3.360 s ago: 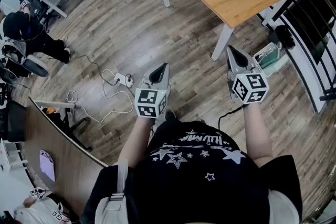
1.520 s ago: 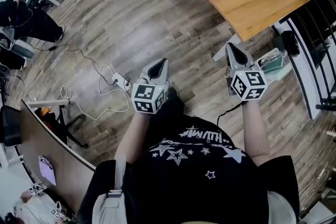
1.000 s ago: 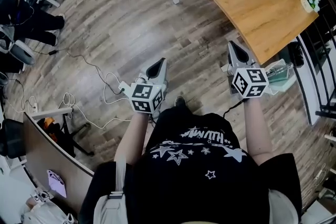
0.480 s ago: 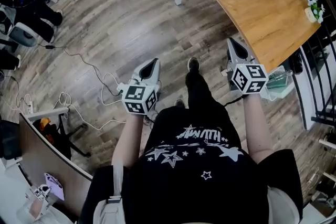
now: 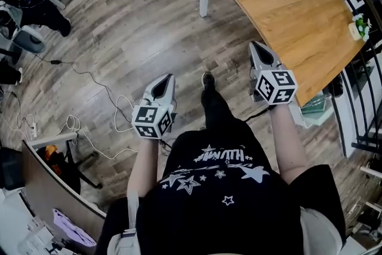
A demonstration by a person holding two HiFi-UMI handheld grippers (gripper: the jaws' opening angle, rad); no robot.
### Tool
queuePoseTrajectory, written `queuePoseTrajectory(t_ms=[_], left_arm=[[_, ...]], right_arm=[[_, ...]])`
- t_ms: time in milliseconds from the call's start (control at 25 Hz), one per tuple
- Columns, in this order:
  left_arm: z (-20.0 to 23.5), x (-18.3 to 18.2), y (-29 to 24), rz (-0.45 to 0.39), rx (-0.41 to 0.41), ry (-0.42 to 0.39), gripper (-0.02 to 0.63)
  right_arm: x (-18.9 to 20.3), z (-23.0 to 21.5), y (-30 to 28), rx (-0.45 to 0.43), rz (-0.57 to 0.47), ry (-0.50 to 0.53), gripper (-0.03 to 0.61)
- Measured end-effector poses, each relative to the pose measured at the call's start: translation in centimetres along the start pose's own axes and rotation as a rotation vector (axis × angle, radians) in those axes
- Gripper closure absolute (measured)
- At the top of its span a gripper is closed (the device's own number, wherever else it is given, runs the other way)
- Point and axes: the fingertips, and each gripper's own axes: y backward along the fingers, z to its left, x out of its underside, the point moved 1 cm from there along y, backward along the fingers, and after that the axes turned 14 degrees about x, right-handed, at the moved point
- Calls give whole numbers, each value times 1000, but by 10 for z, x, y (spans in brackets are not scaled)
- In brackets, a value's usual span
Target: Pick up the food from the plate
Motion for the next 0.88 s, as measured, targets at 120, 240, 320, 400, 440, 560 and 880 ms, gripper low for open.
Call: queuePoseTrajectory(t_ms=[120, 240, 320, 400, 440, 560, 880], left_arm=[[19, -6, -21, 17, -3, 3, 612], [43, -18, -46, 23, -17, 13, 612], [64, -32, -65, 23, -30, 28, 612], [84, -49, -88, 23, -41, 41, 612], [92, -58, -100, 23, -42, 42, 612], [116, -86, -131, 28, -42, 14, 612], [150, -132, -204, 37, -35, -8, 612]], right_arm=[[-3, -9, -35, -7, 18, 0, 578], [-12, -27, -78, 12, 28, -18, 577], [-24, -40, -112, 31, 39, -30, 578], [-35, -51, -148, 34, 52, -19, 577], [-41, -56, -164, 33, 55, -13, 578], [-60, -71, -206, 38, 46, -25, 577], [-88, -106, -285, 43, 39, -62, 577]])
